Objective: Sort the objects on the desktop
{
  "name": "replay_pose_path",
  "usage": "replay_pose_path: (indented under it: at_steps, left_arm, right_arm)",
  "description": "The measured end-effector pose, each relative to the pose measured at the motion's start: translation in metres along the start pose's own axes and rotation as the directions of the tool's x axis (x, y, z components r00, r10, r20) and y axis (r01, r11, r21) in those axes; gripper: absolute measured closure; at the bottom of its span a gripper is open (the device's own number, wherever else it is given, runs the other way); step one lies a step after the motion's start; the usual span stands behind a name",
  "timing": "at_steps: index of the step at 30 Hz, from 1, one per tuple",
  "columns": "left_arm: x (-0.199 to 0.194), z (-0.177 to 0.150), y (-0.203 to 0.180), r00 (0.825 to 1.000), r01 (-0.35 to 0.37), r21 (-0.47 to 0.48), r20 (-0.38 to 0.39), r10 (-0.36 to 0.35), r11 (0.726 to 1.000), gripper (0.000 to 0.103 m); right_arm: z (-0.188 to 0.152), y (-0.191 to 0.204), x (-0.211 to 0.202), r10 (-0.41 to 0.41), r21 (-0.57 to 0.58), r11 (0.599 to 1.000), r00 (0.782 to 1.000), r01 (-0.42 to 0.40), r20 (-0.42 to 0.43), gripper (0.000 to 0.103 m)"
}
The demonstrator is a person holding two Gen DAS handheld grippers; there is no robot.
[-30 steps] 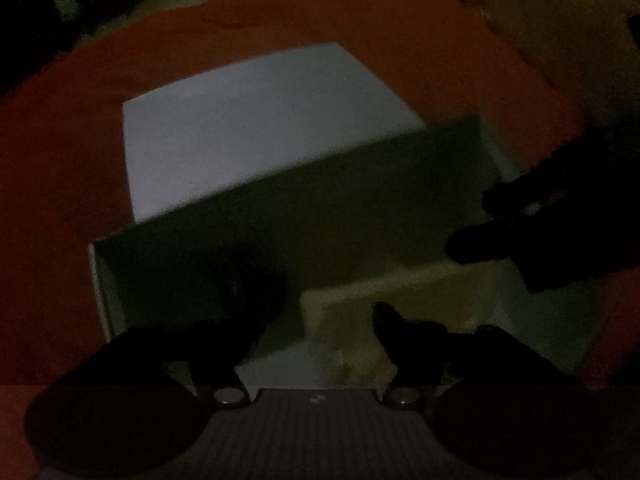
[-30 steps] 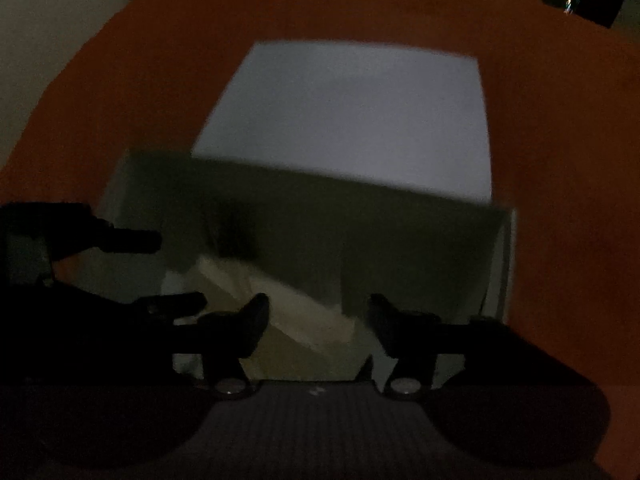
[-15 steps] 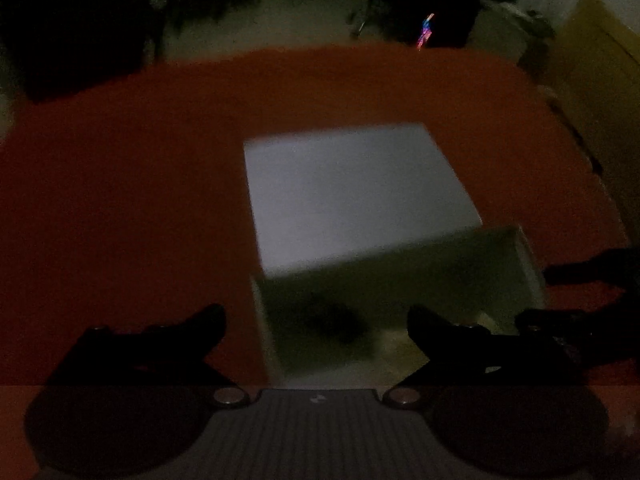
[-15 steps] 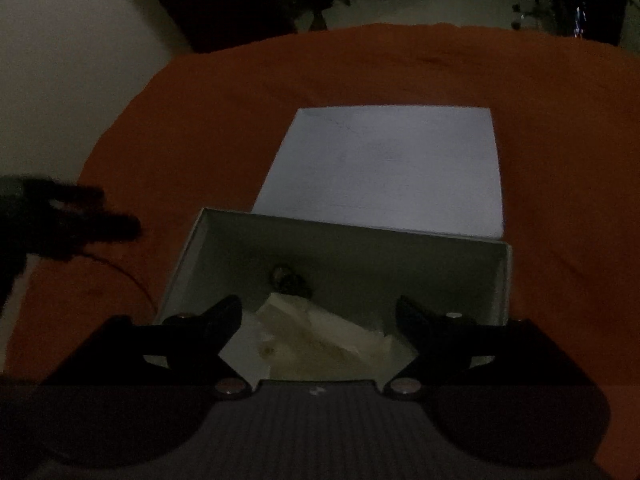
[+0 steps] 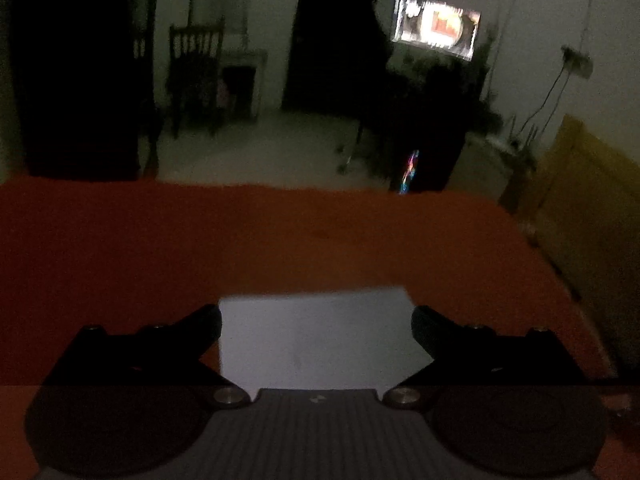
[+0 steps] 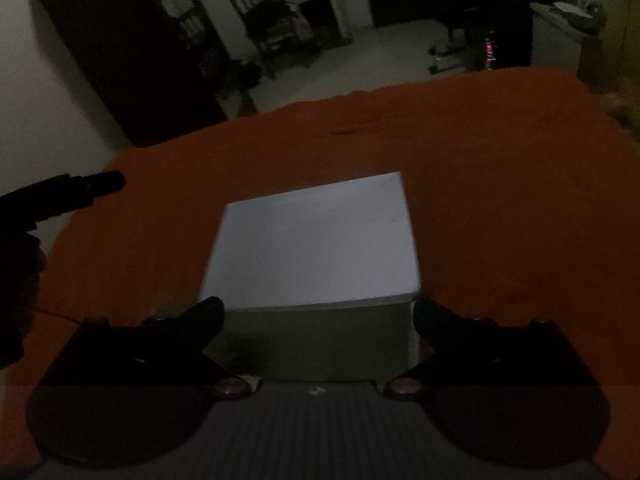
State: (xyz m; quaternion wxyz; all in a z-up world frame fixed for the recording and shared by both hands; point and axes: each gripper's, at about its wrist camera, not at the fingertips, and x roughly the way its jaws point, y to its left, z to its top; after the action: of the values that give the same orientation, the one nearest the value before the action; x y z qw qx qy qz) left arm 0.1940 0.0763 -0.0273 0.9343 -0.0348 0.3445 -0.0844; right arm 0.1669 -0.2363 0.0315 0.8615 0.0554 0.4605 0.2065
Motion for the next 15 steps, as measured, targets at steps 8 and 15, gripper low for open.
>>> replay_pose_path:
  at_steps: [8, 15]
  left_arm:
    - [0.131, 0.017, 0.032, 0.93, 0.044, 0.05, -0.366, -0.023, 0.998, 0.0]
    - [0.193, -0.017, 0.117, 0.843, 0.091, -0.235, -0.499, -0.2, 0.968, 0.0]
  right_arm:
    - [0.087, -0.01, 0.113, -0.082, -0.092, 0.994, 0.973, 0.063, -0.215, 0.0]
    - [0.108, -0.056, 0.211, 0.04, -0.016, 0.999, 0.934, -0.049, -0.355, 0.0]
